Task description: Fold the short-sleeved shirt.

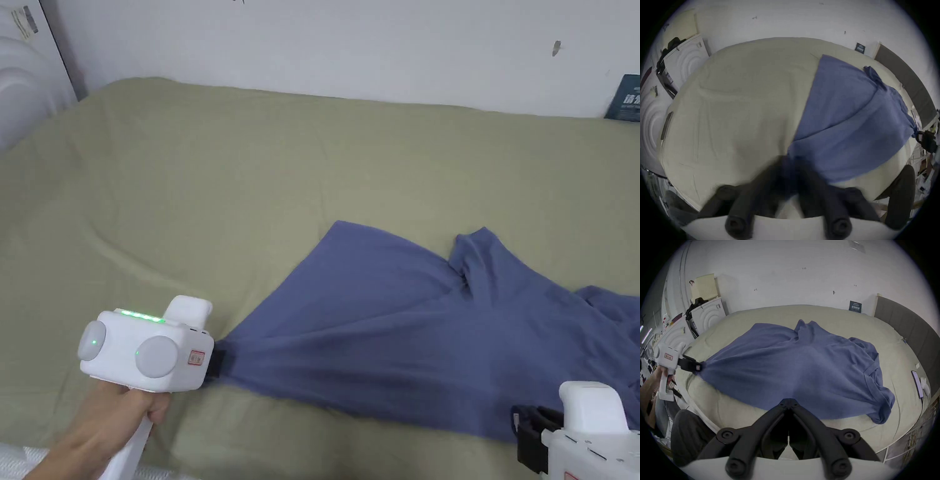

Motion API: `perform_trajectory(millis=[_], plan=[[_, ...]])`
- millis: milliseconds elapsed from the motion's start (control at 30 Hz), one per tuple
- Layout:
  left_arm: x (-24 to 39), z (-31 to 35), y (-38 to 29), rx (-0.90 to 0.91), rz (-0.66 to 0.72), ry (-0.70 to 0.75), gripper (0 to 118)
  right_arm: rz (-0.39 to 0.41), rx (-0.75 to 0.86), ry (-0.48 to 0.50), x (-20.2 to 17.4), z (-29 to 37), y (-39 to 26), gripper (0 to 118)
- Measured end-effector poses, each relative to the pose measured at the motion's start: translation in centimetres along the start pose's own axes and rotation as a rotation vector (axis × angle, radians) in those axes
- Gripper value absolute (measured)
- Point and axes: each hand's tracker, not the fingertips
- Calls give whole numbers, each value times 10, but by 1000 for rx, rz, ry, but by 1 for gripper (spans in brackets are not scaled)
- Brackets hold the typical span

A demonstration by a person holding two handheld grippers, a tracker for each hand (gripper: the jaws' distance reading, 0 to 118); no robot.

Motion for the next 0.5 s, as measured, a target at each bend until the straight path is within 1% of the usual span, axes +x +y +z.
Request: perform_trajectory(millis=[67, 100, 167, 267, 400, 500], plan=[[5, 0, -1, -28, -62, 48, 2, 6, 1, 1, 1, -3, 3, 0], [7, 1, -1, -2, -68, 53, 2, 4, 3, 1, 7, -5, 4, 0], [6, 2, -1, -5, -40, 49, 3, -14, 8, 10, 14, -6, 9, 0], [6, 2, -4, 3, -14, 45, 3, -31, 11, -2, 28, -8, 22, 0], [6, 1, -8, 14, 12, 46, 3, -24, 6, -55, 62, -28, 51, 0], [5, 1, -11, 25, 35, 40, 3, -38, -12, -77, 97, -56, 82, 0]])
